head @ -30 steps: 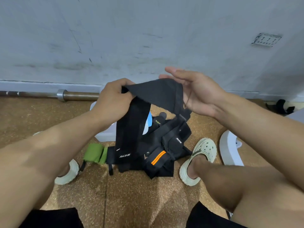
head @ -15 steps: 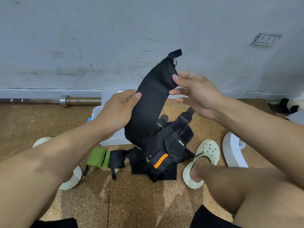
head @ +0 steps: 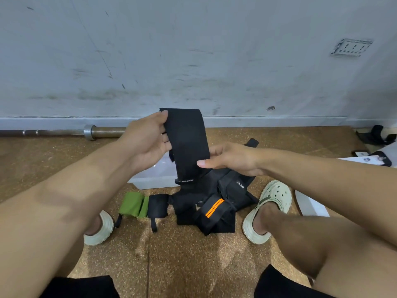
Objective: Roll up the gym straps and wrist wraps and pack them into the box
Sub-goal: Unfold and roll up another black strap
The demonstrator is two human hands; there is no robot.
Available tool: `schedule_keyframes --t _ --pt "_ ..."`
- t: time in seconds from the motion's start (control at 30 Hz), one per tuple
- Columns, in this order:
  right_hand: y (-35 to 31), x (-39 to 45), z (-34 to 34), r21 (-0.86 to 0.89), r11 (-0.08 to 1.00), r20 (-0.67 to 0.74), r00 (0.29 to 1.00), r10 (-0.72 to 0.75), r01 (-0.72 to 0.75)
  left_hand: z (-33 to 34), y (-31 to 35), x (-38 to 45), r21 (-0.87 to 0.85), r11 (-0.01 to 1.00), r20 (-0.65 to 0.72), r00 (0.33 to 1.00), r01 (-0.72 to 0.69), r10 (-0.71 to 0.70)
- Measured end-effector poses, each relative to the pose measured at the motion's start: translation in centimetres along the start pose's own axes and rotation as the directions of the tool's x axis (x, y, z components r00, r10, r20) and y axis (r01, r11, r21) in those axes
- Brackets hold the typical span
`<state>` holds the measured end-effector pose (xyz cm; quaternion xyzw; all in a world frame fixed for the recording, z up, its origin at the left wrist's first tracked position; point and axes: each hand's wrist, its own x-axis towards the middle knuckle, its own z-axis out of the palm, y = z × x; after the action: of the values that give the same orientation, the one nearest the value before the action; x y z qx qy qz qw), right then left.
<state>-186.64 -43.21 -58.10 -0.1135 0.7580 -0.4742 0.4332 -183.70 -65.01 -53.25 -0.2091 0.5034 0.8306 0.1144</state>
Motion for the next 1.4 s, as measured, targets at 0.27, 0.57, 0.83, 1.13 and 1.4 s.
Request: schedule_keyframes --t 0.27,0.57,0.83,1.13,1.4 --pt "3.5 2.5 0.4 -0.214 0.971 0.089 0.988 0.129 -0.107 -2.2 2.1 1.2 -0.276 0.960 -0.091 0.993 0.052 -0.080" --pt "1.4 1.9 -1.6 -0.303 0.951 -0.165 0.986 0.010 -0.061 -3.4 0.5 1.3 0.532 0.839 -0.175 0.955 -0.114 0.240" --pt "-1.7 1.0 -0.8 -0.189 0.975 -0.059 0.989 -0.132 0.119 -1.6 -3.3 0.2 0.883 0.437 0.268 0.948 -0.171 -0.169" --pt "-0.8 -1.3 -6.7 -0.271 0.948 0.124 0.970 0.208 -0.168 -2.1 -3.3 0.5 0.887 0.459 0.158 0.963 -0.042 -0.217" --pt "0.1 -1.9 -7.1 -0.061 0.993 -0.016 0.995 0.101 -0.102 -1.9 -6.1 -1.1 0.941 0.337 0.153 0.850 0.031 -0.504"
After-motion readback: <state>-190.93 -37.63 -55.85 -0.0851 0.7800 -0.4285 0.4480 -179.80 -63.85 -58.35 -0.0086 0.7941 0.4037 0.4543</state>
